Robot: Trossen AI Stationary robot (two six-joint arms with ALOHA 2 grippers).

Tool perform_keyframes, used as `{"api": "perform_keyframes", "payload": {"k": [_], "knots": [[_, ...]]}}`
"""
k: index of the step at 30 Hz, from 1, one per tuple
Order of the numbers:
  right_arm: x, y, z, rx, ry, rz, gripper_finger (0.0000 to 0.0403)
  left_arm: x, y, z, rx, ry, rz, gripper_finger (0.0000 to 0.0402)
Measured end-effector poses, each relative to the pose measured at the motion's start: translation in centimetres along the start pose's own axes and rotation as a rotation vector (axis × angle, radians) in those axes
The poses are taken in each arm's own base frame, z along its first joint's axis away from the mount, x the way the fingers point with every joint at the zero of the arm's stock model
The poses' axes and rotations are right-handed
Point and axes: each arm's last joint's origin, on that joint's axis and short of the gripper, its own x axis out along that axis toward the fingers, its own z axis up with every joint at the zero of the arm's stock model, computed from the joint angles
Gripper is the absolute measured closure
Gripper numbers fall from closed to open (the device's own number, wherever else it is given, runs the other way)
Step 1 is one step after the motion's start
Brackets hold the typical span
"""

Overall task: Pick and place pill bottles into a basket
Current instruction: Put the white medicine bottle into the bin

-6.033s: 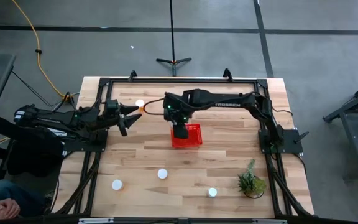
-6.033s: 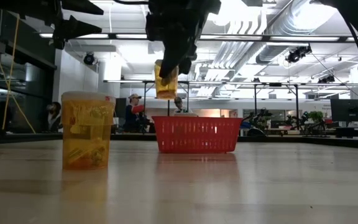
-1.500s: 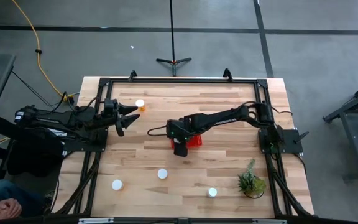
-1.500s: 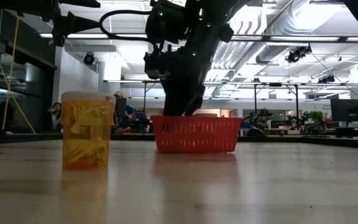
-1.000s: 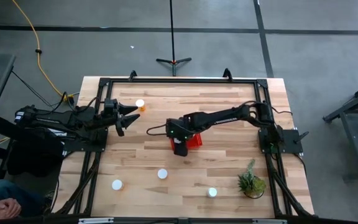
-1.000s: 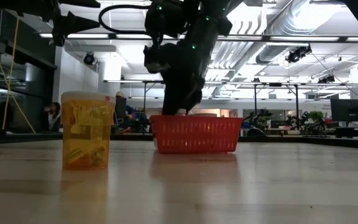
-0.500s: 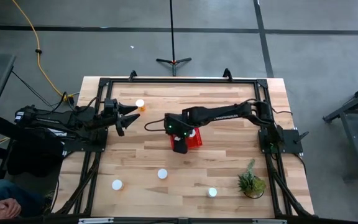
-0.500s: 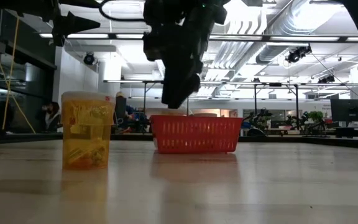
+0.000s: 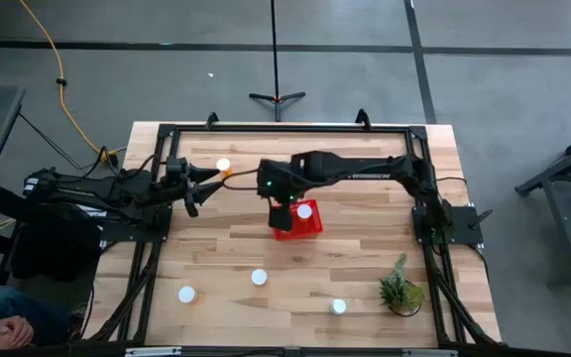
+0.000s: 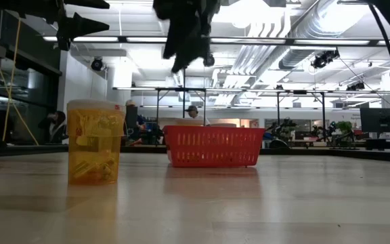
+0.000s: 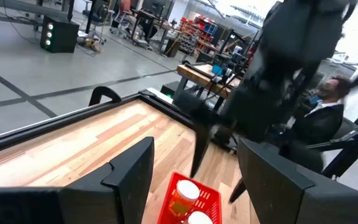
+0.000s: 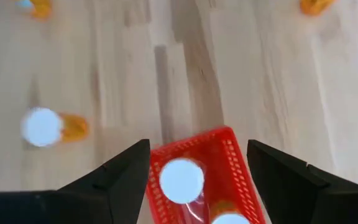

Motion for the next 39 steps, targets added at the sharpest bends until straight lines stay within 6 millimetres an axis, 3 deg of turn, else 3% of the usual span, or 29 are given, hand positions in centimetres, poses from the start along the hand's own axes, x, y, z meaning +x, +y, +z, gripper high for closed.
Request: {"api": "perform_keyframes", "payload": {"k": [8,13,19,28,35,39], "knots": [[-7.6,2.3,-0.4,0.005,-0.132,-0.008,0.0144,0.0,0.0,-0.1,0.004,0.007,0.002,0.0137],[-10.1,5.2,-2.1,-0.03,-0.109,-0.028,0.0144,0.0,0.0,-0.1,0.004,0.011,-0.006,0.0137],[-10.4,9.2,-4.6,-0.089,0.019,0.006,0.0144,0.0,-0.1,-0.1,0.004,0.026,-0.038,0.0137],[-11.0,14.5,-7.4,-0.207,0.065,0.07,0.0144,0.0,-0.1,-0.2,0.007,0.032,-0.039,0.0137],[-11.6,17.7,-9.4,-0.29,0.087,0.115,0.0144,0.0,-0.1,-0.2,-0.004,0.033,-0.038,0.0137],[-11.7,18.9,-10.4,-0.25,0.114,0.112,0.0144,0.0,-0.1,-0.2,-0.004,0.033,-0.038,0.0137]]}}
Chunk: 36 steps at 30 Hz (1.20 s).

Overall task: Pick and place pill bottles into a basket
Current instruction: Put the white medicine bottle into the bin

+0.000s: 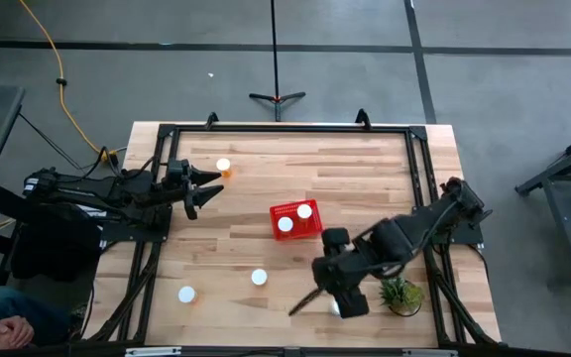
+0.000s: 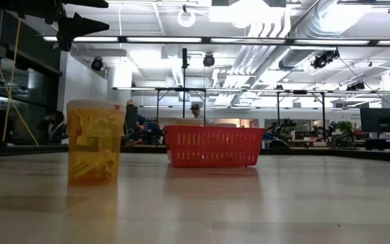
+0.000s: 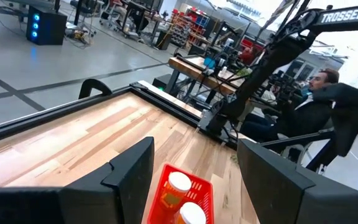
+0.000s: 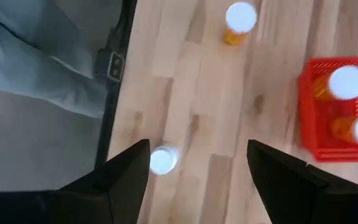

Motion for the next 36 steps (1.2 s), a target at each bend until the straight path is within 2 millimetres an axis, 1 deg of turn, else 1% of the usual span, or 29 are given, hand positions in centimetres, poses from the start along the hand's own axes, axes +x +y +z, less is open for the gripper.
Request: {"api": "perform_keyframes", "payload": {"k": [2,5,10,12,15,17,21,25,31,36], "knots": [[0.4,0.9,-0.3,-0.002,0.019,0.017,0.0144,0.0,0.0,0.0,0.0,0.001,0.001,0.0137],[1.7,2.1,-0.5,-0.026,0.075,0.065,0.0144,0.0,0.0,-0.1,0.004,0.006,0.003,0.0137],[3.6,3.2,-0.7,-0.001,0.137,0.064,0.0144,0.0,0.0,-0.1,0.004,0.007,0.004,0.0137],[4.2,3.3,-0.8,0.001,0.161,0.053,0.0144,0.0,0.0,-0.1,-0.004,0.008,0.004,0.0137],[4.9,3.0,-0.8,0.092,0.184,0.013,0.0144,0.0,0.0,-0.1,-0.01,0.009,0.005,0.0137],[5.0,2.6,-0.6,0.139,0.169,-0.018,0.0144,0.0,0.1,-0.1,-0.009,0.01,0.006,0.0137],[5.1,2.4,-0.2,0.176,0.12,-0.065,0.0144,0.0,0.1,-0.1,-0.008,0.013,0.006,0.0137],[5.5,3.1,-0.4,0.161,0.113,-0.072,0.0144,0.0,0.1,-0.3,-0.001,0.026,0.013,0.0137],[7.6,4.1,-0.8,0.118,0.162,-0.098,0.0142,0.0,0.2,-0.5,0.024,0.045,0.021,0.0137],[8.9,4.8,-1.1,0.119,0.201,-0.107,0.0123,0.0,0.2,-0.5,0.026,0.049,0.023,0.0137]]}}
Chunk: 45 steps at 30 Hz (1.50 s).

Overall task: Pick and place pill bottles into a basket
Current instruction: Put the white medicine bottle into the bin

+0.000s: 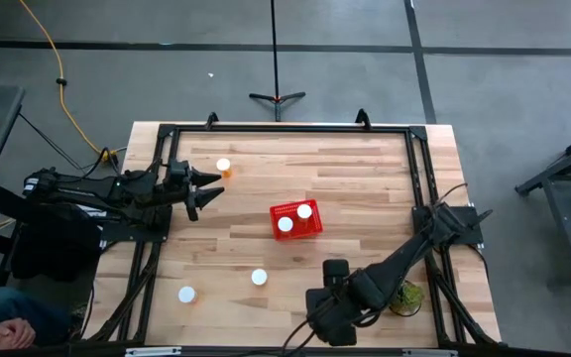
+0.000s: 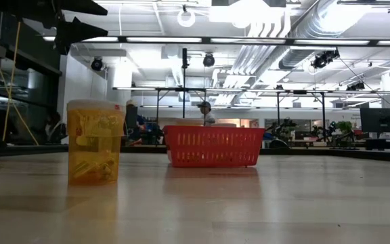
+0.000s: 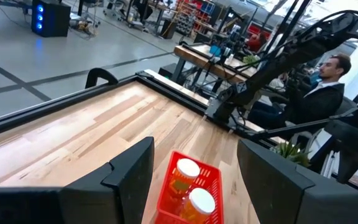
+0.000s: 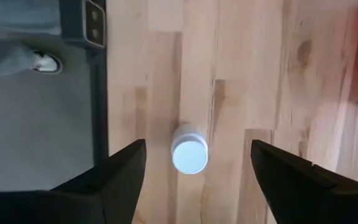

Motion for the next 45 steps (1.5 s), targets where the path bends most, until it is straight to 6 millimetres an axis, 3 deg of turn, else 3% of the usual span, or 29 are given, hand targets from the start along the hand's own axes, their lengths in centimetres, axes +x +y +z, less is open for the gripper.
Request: {"api": "perform_keyframes", "payload": {"k": [6,18,26,45], "knots": [[2.1,1.0,-0.2,-0.04,0.037,-0.039,0.0102,0.0,0.0,0.0,0.003,0.001,0.0,0.0137],[5.6,2.4,-1.2,-0.088,0.117,-0.071,0.01,0.0,0.0,0.0,0.003,0.0,0.001,0.0137],[10.5,2.4,-3.4,-0.069,0.229,-0.022,0.01,0.0,0.0,0.0,0.002,0.006,-0.012,0.0137],[11.0,2.4,-3.3,-0.087,0.18,-0.03,0.01,0.0,-0.1,0.0,-0.02,0.014,-0.028,0.0137]]}}
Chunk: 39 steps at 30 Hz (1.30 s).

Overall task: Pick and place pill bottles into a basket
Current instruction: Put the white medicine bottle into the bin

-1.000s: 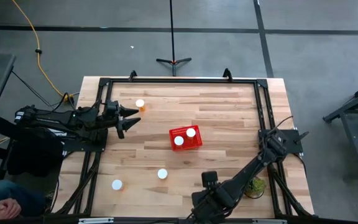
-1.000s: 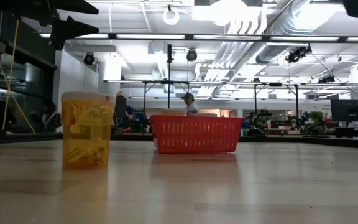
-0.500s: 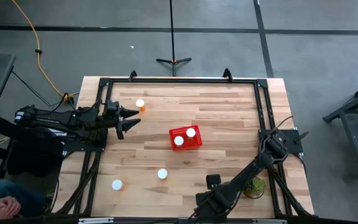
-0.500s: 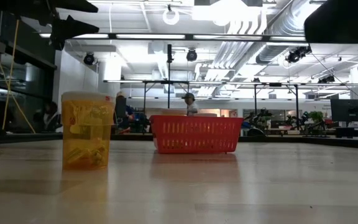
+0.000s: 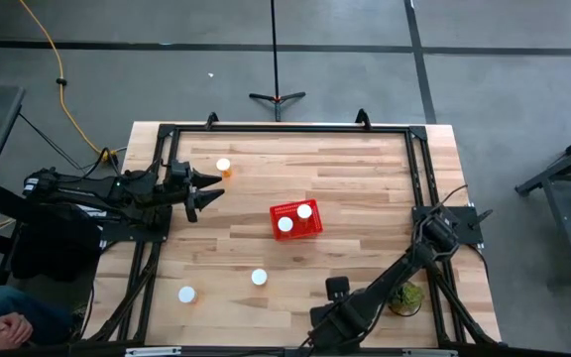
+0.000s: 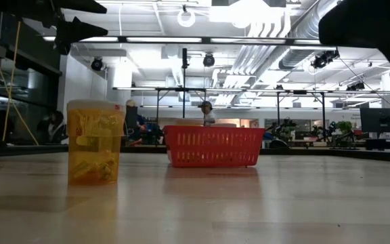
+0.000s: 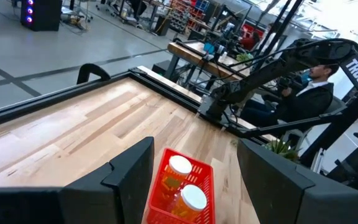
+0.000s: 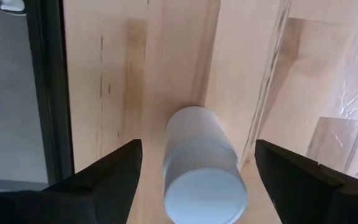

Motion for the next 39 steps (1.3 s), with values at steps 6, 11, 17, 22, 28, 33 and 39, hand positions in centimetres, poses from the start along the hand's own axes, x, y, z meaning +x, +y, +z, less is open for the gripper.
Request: {"api": "perform_keyframes", "payload": {"k": [6,11,17,22,28,33,39], "knots": [[-0.1,0.0,0.0,0.0,-0.004,-0.004,0.01,0.0,0.0,0.0,0.0,0.0,0.0,0.0137],[-0.1,-0.1,0.0,-0.001,0.0,-0.008,0.0101,0.0,0.0,0.0,0.005,0.0,0.0,0.0137],[-0.1,-0.2,-0.2,-0.008,0.018,-0.021,0.0141,0.0,0.0,0.0,0.006,0.001,0.001,0.0137],[-0.1,-0.2,-0.2,-0.008,0.018,-0.02,0.0195,0.0,0.0,-0.1,0.01,0.007,0.004,0.0137],[-0.1,-0.2,-0.2,-0.008,0.017,-0.017,0.0236,0.0,0.0,-0.1,0.012,0.008,0.005,0.0137],[-0.2,-0.2,-0.3,-0.008,0.027,-0.014,0.0227,0.0,0.1,-0.2,0.017,0.02,0.012,0.0137],[-1.5,-0.6,-0.8,-0.006,0.041,-0.006,0.0228,0.0,0.1,-0.3,0.017,0.025,0.015,0.0137]]}}
